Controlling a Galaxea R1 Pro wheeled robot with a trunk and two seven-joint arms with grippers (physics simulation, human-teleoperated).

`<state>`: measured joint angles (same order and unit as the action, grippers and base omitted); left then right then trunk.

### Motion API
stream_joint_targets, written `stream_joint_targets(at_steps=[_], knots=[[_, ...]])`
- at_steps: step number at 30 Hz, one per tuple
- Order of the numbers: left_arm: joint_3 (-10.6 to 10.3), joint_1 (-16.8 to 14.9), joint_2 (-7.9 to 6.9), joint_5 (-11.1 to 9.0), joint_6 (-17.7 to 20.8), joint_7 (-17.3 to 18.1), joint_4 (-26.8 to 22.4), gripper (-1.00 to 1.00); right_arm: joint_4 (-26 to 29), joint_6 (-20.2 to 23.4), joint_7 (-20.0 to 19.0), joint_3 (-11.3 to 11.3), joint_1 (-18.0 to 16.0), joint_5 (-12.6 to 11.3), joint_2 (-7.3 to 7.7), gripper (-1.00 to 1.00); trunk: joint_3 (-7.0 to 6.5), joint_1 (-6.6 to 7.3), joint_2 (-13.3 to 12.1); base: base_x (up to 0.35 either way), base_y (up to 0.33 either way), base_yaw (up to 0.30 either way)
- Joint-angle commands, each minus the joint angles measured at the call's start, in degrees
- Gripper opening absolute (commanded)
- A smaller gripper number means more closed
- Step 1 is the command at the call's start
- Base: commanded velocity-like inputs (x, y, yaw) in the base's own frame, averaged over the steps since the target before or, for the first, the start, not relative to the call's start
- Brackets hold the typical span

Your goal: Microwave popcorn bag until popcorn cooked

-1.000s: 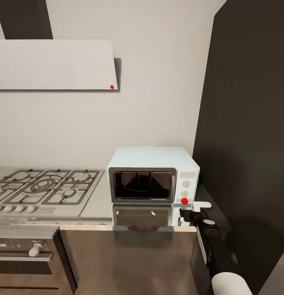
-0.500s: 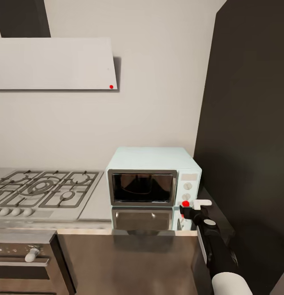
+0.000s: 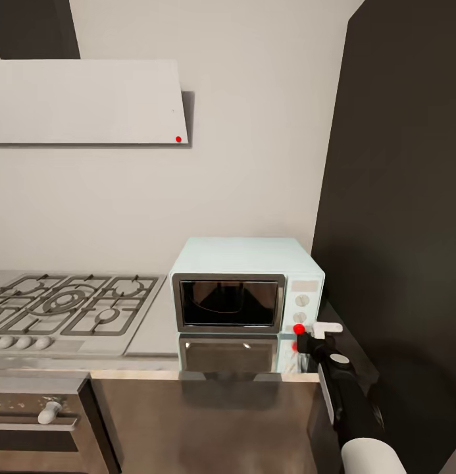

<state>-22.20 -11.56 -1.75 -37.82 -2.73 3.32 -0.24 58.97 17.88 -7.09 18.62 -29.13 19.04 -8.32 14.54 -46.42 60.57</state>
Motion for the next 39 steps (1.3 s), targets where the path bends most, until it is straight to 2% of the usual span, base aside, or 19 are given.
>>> stream_joint_targets(at_steps=[1,10,20,27,30,33,39], knots=[[-0.46,-0.04,-0.01,-0.59,-0.17,0.23,0.06,1.0,0.12,0.22,-0.55,0.29,-0.05,0.62,-0.06,-1.0,0.08,0.0,0.05,0.0,0.0,0.0],[-0.48,-0.04,-0.01,-0.59,-0.17,0.21,0.06,1.0,0.13,0.22,-0.65,0.29,-0.05,1.17,-0.17,-1.0,0.08,0.0,0.05,0.0,0.0,0.0],[-0.47,-0.04,-0.01,-0.45,-0.17,0.28,0.06,1.0,-0.63,0.27,-1.0,0.28,-0.05,0.75,-0.2,-1.0,0.08,0.0,0.05,0.002,0.0,0.0],[-0.48,-0.04,-0.01,-0.42,-0.17,0.28,0.06,1.0,-0.71,0.27,-1.0,0.24,-0.05,0.67,-0.29,-1.0,0.08,0.0,0.05,0.16,0.0,0.0],[-0.48,-0.04,-0.01,-0.48,-0.17,0.29,0.06,1.0,-3.71,0.23,-1.0,0.2,-0.05,0.79,-0.3,-1.0,0.08,0.0,0.05,0.112,0.0,0.0],[-0.48,-0.04,-0.01,-0.53,-0.17,0.27,0.06,1.0,-4.18,0.22,-1.0,0.19,-0.05,0.86,-0.23,-1.0,0.08,0.0,0.05,0.011,0.0,0.0],[-0.39,-0.04,0.16,-0.68,-0.21,0.19,0.06,1.0,-3.56,0.22,-0.92,0.19,-0.05,1.03,-0.12,-1.0,0.08,0.0,0.05,-0.27,0.0,0.0]])
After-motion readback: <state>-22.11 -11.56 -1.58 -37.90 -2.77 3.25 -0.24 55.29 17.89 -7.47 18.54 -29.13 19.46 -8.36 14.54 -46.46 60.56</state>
